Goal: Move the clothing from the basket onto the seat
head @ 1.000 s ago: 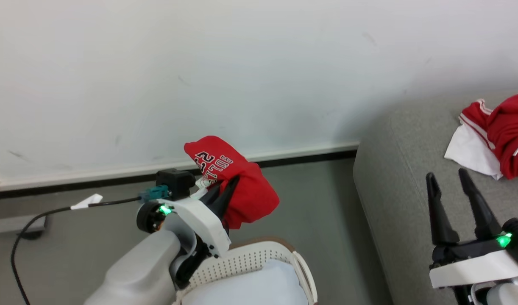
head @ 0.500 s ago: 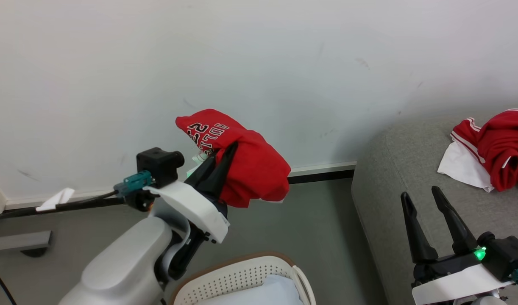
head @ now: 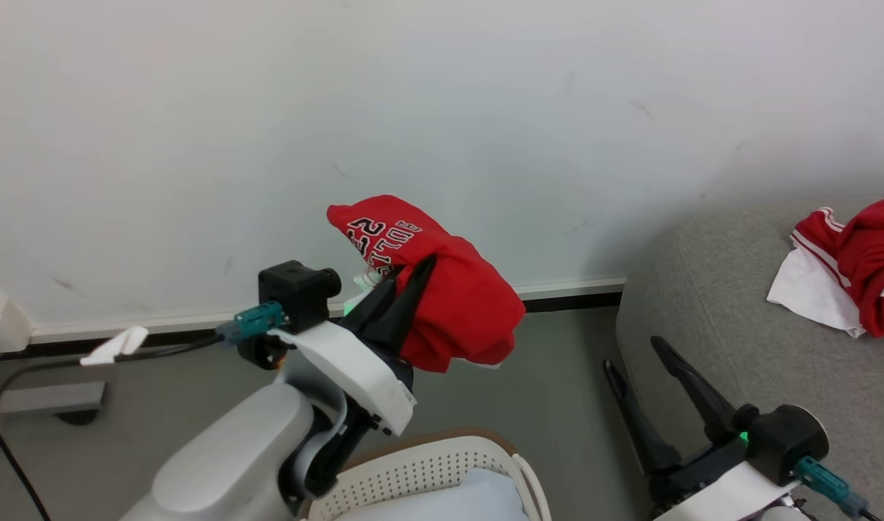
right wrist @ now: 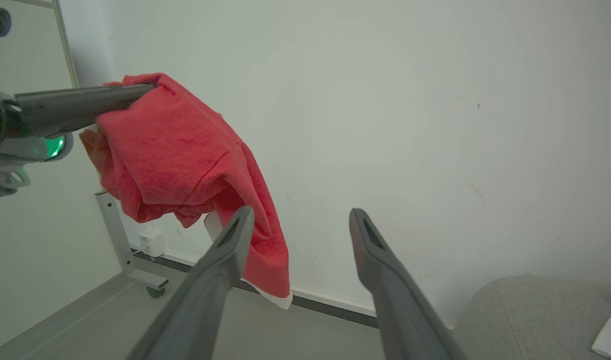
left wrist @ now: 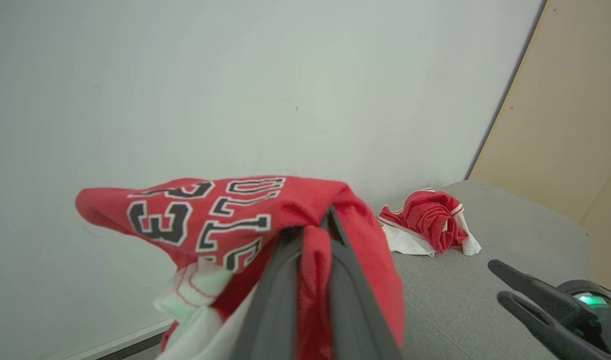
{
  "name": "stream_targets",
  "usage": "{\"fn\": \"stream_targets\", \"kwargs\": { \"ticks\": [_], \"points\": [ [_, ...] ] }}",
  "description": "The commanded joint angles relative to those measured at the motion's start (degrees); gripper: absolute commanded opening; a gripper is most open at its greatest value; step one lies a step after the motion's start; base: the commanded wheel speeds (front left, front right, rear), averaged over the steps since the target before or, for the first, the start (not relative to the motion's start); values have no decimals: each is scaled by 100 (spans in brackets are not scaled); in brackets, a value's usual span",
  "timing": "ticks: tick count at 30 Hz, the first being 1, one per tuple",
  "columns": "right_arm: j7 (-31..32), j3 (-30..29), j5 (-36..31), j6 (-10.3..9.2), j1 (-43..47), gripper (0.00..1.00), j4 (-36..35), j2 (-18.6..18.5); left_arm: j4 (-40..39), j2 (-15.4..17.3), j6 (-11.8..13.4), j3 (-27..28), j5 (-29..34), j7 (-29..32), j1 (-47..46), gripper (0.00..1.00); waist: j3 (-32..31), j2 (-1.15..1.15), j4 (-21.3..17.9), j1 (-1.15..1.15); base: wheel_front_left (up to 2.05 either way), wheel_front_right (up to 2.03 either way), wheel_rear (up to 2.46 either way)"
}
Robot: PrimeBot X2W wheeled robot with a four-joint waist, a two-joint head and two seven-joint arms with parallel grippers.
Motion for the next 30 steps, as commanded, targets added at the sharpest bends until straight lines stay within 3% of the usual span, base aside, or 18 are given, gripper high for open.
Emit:
{"fn": "stream_targets", "kwargs": {
  "ticks": [1,7,17,29,30],
  "points": [
    [2,116,-18,-13,-117,100,72,-62,-43,-36,-11,-29,71,19,1,0,-12,0,73,0,0,0,0],
    [3,924,-26,-13,-566,100,548,-139,-107,-216,-91,-254,101,104,64,0,-44,0,366,0,0,0,0],
    [2,1681,-171,-13,-1207,100,1614,-144,-178,-485,-256,-657,91,330,152,0,-116,0,920,0,0,0,0],
    [2,1929,-38,-13,-1610,100,1899,96,-135,-627,-360,-977,16,586,234,0,-109,0,1340,0,0,0,0],
    [2,1933,-25,-13,-1600,89,1864,104,-118,-626,-363,-983,9,588,237,0,-105,0,1354,0,0,0,0]
  ]
}}
